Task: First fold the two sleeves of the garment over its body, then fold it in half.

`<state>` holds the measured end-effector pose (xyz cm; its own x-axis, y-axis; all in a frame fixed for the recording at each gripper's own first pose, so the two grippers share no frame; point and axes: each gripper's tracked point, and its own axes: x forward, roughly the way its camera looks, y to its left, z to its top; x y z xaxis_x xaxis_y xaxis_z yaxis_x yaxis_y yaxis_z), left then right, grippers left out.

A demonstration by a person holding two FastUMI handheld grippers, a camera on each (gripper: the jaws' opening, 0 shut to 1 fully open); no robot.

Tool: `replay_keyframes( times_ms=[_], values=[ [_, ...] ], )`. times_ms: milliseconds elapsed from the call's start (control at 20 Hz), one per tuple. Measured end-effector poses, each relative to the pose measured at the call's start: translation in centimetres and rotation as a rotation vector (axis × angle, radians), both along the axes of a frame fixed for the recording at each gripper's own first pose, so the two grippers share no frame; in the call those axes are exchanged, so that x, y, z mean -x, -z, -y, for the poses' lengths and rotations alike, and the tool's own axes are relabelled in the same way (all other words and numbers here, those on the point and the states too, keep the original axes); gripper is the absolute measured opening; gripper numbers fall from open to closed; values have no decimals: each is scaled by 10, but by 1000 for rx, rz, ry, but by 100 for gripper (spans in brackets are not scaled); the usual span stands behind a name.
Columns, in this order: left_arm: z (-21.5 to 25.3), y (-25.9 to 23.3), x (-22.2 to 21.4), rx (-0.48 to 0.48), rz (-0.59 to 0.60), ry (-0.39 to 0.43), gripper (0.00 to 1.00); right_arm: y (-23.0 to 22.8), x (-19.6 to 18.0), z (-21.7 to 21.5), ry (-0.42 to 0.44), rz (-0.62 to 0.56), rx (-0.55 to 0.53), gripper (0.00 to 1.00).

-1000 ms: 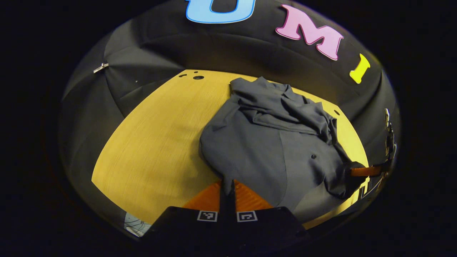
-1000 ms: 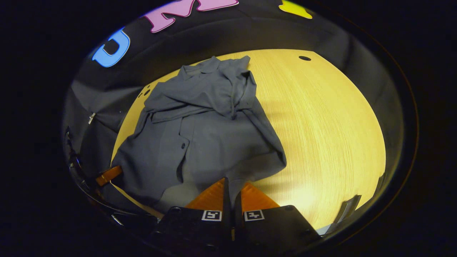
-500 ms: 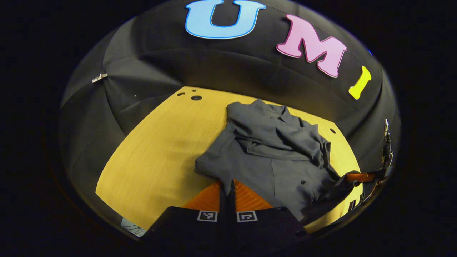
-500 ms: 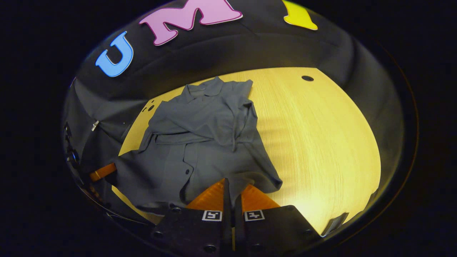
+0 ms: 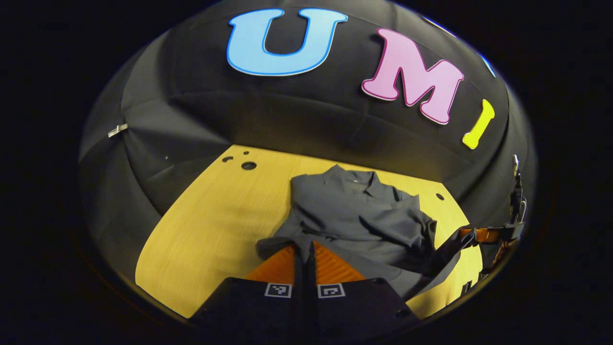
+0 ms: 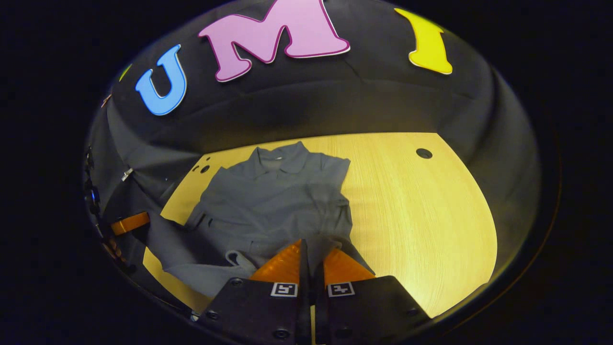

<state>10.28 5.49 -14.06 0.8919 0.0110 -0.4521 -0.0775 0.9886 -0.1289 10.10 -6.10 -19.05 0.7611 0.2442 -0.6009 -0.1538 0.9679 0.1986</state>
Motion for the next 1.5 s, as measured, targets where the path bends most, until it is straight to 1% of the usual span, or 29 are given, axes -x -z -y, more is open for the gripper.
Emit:
replay_keyframes(
  times_ms=[200,350,450,500,550,800,1050,1100,1150,1300,1500],
  values=[
    [-2,-28,-40,-26,60,-3,5,-13,-37,-1,-11,58,31,8],
    [2,-41,-66,-2,86,-14,5,-26,-66,-4,-9,98,28,8],
    [1,-49,-85,29,96,-37,5,-31,-84,-7,-10,118,27,8],
    [3,-54,-95,48,110,-41,8,-32,-93,-9,-11,126,28,8],
    [5,-59,-105,57,124,-43,5,-35,-100,-10,-12,136,28,8],
    [2,-68,-155,17,150,-19,5,-44,-142,-15,-13,176,32,8],
    [-5,-56,-206,19,163,-11,5,-51,-192,-11,12,226,47,8],
    [-9,-55,-215,9,169,-14,9,-51,-200,-11,20,230,42,8],
    [-11,-52,-224,0,174,-14,5,-48,-209,-11,26,233,40,8],
    [-14,-45,-252,5,184,-4,5,-35,-232,-10,43,231,48,8],
    [-23,-32,-285,3,196,-6,5,-22,-264,-7,86,222,27,8]
  ],
)
